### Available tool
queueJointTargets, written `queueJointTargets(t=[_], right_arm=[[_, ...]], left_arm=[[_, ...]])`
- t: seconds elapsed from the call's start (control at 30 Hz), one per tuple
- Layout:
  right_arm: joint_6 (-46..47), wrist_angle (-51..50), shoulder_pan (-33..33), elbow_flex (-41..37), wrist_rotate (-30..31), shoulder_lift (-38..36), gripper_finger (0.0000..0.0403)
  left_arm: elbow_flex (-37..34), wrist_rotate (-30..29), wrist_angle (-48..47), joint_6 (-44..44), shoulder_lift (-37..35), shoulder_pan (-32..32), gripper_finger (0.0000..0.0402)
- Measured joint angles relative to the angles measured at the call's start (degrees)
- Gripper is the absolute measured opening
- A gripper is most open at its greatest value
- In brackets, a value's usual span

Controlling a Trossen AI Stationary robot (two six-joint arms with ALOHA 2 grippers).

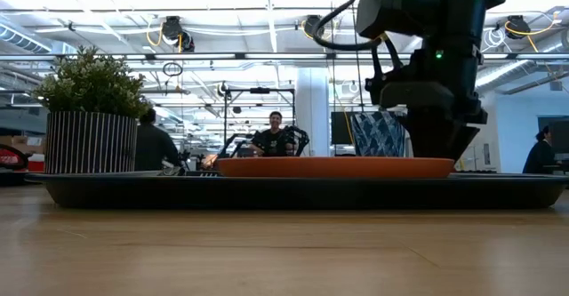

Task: Pick and place plate/cup/fork/spoon on tray
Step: Adjust the orange plate on the black serving tray

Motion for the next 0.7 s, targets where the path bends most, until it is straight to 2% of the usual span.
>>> queueJointTargets(t=[0.7], right_arm=[[-0.29,3.68,1.01,0.0,3.06,-0.96,0.0178]], left_arm=[[0.0,0.02,0.0,-0.07,0.0,0.0,0.0026]])
